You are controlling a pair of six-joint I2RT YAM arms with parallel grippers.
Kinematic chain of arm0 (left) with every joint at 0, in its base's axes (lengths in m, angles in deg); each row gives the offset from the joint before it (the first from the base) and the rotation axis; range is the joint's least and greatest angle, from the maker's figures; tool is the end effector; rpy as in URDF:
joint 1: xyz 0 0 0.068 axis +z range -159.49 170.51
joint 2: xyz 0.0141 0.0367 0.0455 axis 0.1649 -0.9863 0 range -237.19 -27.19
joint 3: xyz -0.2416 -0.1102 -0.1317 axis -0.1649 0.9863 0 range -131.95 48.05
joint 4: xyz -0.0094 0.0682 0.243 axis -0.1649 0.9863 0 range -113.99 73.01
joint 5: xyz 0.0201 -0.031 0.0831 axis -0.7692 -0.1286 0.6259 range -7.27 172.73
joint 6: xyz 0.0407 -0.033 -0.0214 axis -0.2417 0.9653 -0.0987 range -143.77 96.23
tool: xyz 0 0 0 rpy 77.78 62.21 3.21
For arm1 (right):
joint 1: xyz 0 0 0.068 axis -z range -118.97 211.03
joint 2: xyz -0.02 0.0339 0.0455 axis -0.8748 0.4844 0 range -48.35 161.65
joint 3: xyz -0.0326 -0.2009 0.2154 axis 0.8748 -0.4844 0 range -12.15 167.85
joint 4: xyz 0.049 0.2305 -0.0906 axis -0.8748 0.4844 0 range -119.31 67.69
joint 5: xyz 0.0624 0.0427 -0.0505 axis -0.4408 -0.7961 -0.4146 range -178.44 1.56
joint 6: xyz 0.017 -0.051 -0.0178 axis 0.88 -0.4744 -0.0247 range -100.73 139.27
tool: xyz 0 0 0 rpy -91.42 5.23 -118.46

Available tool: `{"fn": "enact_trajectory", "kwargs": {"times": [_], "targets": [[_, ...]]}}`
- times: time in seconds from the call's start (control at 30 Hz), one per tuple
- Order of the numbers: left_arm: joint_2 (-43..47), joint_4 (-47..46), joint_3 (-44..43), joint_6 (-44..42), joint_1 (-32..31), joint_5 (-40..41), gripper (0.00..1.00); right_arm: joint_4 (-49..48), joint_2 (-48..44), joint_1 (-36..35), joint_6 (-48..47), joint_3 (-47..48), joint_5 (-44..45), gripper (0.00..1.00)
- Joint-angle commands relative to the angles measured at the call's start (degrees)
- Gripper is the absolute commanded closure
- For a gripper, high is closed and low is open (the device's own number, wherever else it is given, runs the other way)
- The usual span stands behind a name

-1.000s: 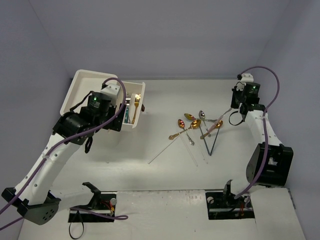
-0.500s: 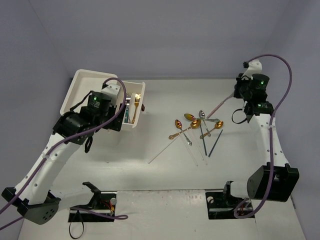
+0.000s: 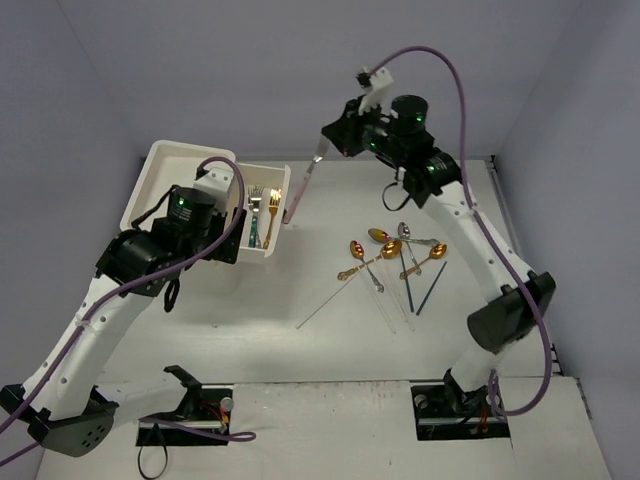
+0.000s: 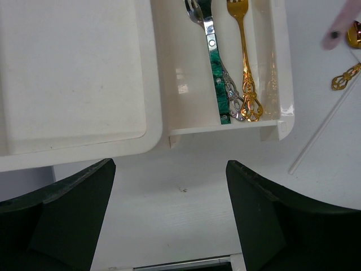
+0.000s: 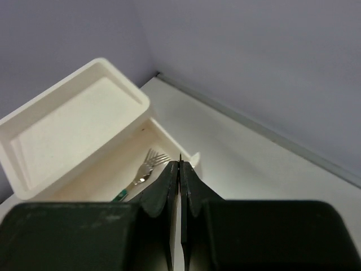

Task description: Sort the eating utensils into containers

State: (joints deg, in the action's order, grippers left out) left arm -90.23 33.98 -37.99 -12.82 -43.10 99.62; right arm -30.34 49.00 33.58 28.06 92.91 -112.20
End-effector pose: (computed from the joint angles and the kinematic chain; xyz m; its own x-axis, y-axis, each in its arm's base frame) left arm 0.1515 -0.0870 0.4537 -0.5316 0.1350 -0.8362 0.2346 0.9721 0.0078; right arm 0.3396 0.1944 0.5072 0.0149 0.1653 -0.9861 -0.7867 0.6107 0.0905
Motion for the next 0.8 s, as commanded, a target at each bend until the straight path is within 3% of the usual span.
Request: {"fn": "enact_trajectory", "kwargs": {"times": [0.0,0.2,0.33,0.37,0.43,0.63,0.77], "targets": [[2.8,-1.9,-2.0,0.0,0.5,2.3,0.23,-4.3,9.4,-3.4,6.7,12.5,-2.8,1.0],[5.0,-1.8,-1.2,0.7,0.5,3.2,0.23,-5.3,21.7,-5.7,12.9,23.4,-6.6,1.0],[5.5,-1.8,-1.2,1.0,0.5,3.5,0.23,-5.1,25.6,-6.7,14.4,24.4,-7.3,1.0],[5.6,-1.7,-1.3,1.0,0.5,3.5,0.23,-5.0,25.8,-6.9,14.3,23.8,-7.1,0.96],[5.5,-1.7,-2.0,1.2,0.5,3.4,0.23,-5.1,25.5,-7.1,14.0,22.2,-6.8,0.74],[3.6,-1.8,-6.0,1.7,0.5,3.6,0.23,-5.0,19.5,-6.4,10.9,15.6,-5.5,0.39],[0.6,-1.9,-10.0,-0.2,0.8,6.0,0.23,-4.9,12.2,-4.1,8.6,7.2,-4.3,0.33]]}}
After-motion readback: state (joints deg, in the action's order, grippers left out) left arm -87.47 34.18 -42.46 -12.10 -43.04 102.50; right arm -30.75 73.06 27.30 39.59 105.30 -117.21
